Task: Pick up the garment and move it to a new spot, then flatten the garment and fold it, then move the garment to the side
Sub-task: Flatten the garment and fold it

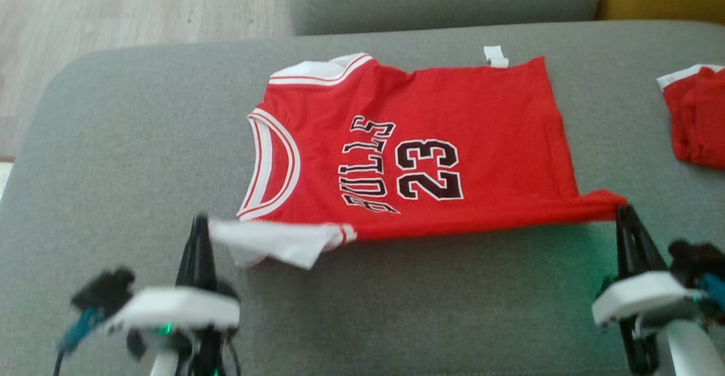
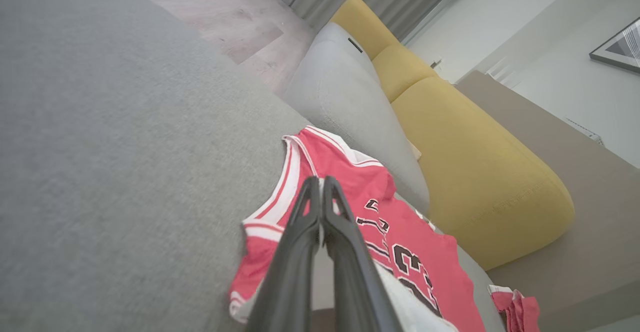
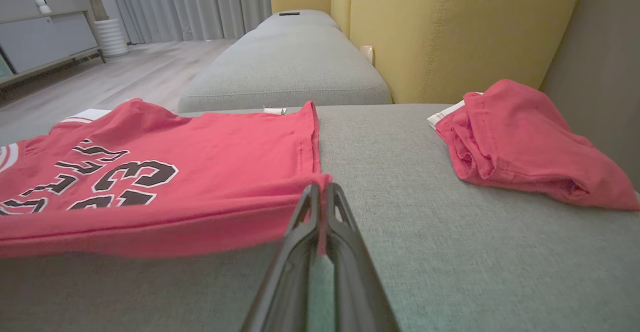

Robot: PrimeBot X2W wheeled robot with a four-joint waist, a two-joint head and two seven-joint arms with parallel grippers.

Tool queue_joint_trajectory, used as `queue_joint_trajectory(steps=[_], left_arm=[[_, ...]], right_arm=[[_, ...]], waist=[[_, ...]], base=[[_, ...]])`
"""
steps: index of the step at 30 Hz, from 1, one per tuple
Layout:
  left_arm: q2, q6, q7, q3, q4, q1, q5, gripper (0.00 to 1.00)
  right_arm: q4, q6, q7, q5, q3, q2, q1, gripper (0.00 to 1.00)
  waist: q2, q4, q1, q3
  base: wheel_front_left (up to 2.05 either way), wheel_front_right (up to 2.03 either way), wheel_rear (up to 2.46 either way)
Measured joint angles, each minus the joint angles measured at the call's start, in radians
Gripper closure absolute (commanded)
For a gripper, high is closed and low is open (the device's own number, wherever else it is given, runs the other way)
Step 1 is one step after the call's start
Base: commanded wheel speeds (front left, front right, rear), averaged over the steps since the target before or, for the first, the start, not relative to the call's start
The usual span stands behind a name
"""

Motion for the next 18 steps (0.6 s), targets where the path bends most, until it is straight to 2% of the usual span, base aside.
queue_joint_trajectory(steps=[10, 18], left_arm=[[-0.012, -0.001, -0.003, -0.06, 0.218, -0.301, 0.014, 1.0], [-0.019, -0.064, -0.012, -0.029, 0.276, -0.435, 0.109, 1.0]], right_arm=[[0.13, 0.0, 0.005, -0.051, -0.018, 0.006, -0.198, 1.0], [0.236, 0.0, -0.03, -0.052, -0.02, 0.008, -0.326, 1.0]], waist=[[0.0, 0.0, 0.0, 0.092], [-0.0001, 0.003, 0.0001, 0.142]], base=[[0.0, 0.0, 0.0], [0.0, 0.0, 0.0]])
